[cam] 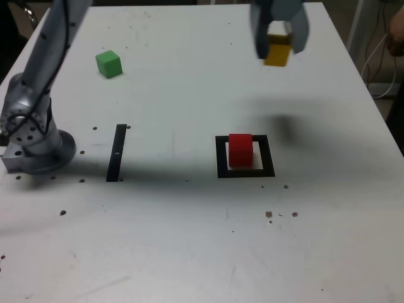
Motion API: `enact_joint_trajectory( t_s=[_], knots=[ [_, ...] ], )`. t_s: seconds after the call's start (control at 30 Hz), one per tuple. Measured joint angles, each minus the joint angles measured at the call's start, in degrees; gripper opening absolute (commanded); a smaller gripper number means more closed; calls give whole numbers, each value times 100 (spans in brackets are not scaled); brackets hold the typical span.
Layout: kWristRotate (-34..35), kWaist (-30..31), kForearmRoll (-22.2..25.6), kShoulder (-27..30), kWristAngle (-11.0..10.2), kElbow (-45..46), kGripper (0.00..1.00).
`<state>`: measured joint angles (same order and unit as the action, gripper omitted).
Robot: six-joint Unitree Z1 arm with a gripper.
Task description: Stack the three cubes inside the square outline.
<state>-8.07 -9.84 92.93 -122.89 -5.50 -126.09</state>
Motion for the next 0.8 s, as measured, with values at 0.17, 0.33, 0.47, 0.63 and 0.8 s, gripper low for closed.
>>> enact_joint_trajectory(
  t_s=[0.17, 0.33, 0.47, 0.63, 0.8],
  knots=[
    [281, 381, -71, 713, 39, 1024, 30],
    [587, 735, -263, 1451, 44, 2053, 30],
    [837, 1006, -503, 1992, 27, 2571, 30],
    [1291, 1388, -1002, 2268, -169, 3199, 30],
    [1638, 1640, -1498, 2401, -325, 3680, 30]
  ],
)
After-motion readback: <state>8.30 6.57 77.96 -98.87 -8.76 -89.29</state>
